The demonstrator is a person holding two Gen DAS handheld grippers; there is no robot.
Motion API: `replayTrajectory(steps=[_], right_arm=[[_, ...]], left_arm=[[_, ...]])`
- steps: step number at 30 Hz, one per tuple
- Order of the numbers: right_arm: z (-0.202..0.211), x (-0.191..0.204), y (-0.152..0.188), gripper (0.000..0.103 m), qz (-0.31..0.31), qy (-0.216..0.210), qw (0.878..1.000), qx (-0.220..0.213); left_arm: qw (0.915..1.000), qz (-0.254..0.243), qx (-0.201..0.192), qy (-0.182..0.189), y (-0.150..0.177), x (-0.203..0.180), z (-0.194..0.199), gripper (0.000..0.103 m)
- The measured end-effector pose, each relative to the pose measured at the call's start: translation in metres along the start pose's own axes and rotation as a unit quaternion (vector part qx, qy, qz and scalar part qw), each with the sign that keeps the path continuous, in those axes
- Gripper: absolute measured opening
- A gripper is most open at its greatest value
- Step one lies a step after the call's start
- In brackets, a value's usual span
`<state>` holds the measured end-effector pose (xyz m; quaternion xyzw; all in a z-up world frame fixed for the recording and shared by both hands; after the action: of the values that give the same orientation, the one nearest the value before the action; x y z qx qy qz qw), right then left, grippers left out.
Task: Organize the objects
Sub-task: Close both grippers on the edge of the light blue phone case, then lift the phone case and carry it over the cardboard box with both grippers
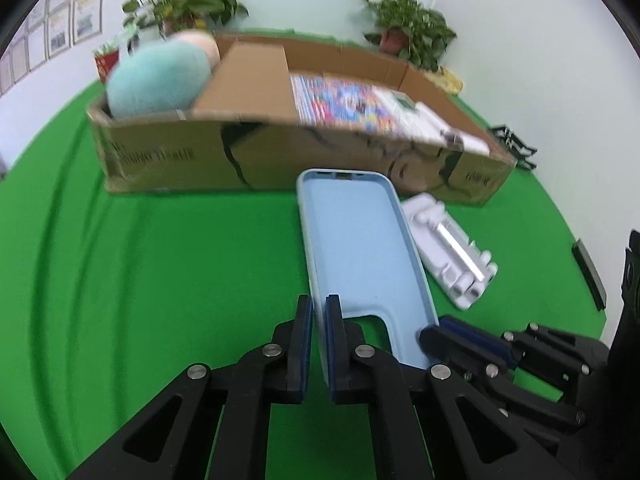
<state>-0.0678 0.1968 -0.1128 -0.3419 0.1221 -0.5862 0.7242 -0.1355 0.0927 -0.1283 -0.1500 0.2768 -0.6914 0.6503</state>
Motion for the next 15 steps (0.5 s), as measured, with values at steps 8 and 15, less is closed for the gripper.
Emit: replayTrajectory(steps=[8, 15], right_arm=[[0.041, 0.018, -0.034, 0.008, 0.025, 0.002, 0.996, -0.083], [0.043, 0.014, -0.071, 0.008, 0.040, -0.003, 0.994, -0.103]], left_arm=[[0.9953, -0.019, -0.092, -0.026, -0.031, -0.007, 0.056, 0.003], [0.9901, -0.031, -0.134, -0.029, -0.076, -0.010, 0.081, 0.003]])
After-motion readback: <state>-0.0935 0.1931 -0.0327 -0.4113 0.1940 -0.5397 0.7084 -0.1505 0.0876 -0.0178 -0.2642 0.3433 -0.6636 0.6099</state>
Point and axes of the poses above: each gripper's, at about its wrist camera, not at the fingertips, and z roughly against the way its jaws point, x to its left, y to its underside, the point moved 4 cm from there along -z, roughly the way its jaws point, and after that the axes turned 4 degrees about -y, right-handed, at the moved point
